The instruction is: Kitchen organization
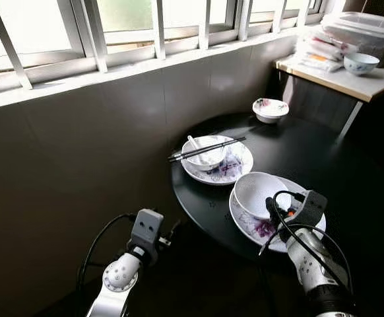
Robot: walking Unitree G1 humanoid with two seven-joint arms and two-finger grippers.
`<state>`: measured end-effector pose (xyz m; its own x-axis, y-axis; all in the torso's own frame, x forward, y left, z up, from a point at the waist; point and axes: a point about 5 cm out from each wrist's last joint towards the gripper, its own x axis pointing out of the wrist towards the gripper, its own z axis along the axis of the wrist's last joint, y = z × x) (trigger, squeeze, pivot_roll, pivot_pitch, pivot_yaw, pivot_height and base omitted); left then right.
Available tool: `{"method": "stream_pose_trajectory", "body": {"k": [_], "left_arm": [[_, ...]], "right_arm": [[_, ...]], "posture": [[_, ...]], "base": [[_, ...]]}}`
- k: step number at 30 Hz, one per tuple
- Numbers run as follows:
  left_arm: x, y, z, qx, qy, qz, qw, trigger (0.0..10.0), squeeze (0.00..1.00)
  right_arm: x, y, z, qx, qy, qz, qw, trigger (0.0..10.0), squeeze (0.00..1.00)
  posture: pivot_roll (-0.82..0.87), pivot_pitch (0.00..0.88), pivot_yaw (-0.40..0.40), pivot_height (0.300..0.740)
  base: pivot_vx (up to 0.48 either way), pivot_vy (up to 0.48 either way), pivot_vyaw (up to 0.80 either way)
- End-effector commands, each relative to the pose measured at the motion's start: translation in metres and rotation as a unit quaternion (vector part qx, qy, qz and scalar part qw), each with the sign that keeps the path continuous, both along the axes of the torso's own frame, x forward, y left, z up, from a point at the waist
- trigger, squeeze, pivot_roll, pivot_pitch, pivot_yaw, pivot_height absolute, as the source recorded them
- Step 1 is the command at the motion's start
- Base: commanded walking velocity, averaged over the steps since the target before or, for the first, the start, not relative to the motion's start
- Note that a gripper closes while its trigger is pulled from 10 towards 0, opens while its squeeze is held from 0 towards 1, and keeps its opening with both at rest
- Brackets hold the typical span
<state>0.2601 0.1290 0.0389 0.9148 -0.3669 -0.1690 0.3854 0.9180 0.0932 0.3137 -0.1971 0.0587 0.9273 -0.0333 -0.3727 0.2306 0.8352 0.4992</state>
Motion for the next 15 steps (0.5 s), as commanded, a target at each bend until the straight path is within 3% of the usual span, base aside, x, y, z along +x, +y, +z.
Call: {"method": "stream_pose_trajectory", "body": {"k": [1,2,3,4,5,8,15], "left_arm": [[0.0,0.0,0.0,-0.001,0.002,-0.002,1.0,10.0,0.0],[0.0,0.0,0.0,-0.001,0.002,-0.002,1.0,10.0,0.0],[0.0,0.0,-0.001,-0.001,0.002,-0.002,1.0,10.0,0.0],[0.0,0.0,-0.001,-0.001,0.002,-0.002,1.0,10.0,0.0],[0.0,0.0,-0.001,-0.001,0.003,-0.002,1.0,10.0,0.0],[0.0,0.0,-0.001,-0.001,0.003,-0.002,1.0,10.0,0.0],[0.0,-0.002,-0.001,-0.002,0.003,-0.002,1.0,10.0,0.0]], "right_arm": [[0.0,0.004,-0.003,0.023,0.012,0.001,1.0,10.0,0.0],[0.0,0.005,-0.002,0.031,0.014,-0.001,0.999,4.8,0.0],[0.001,0.004,-0.002,0.041,0.018,-0.013,0.999,2.1,0.0],[0.001,0.004,-0.002,0.041,0.018,-0.013,0.999,2.1,0.0],[0.001,0.003,-0.001,0.053,0.018,-0.02,0.998,0.0,0.0],[0.002,0.002,0.002,0.081,0.014,-0.034,0.996,0.0,0.0],[0.004,0.0,0.008,0.094,0.007,-0.052,0.994,0.0,0.0]], "posture": [[-0.03,0.0,-0.008,0.74],[-0.03,0.0,-0.008,0.74],[-0.03,0.0,-0.008,0.74],[-0.03,0.0,-0.008,0.74],[-0.03,0.0,-0.008,0.74],[-0.03,0.0,-0.008,0.74],[-0.03,0.0,-0.01,0.74]], "base": [[0.0,0.0,0.0],[0.0,0.0,0.0],[0.0,0.0,0.0],[0.0,0.0,0.0],[0.0,0.0,0.0],[0.0,0.0,0.0],[0.0,0.0,0.0]]}}
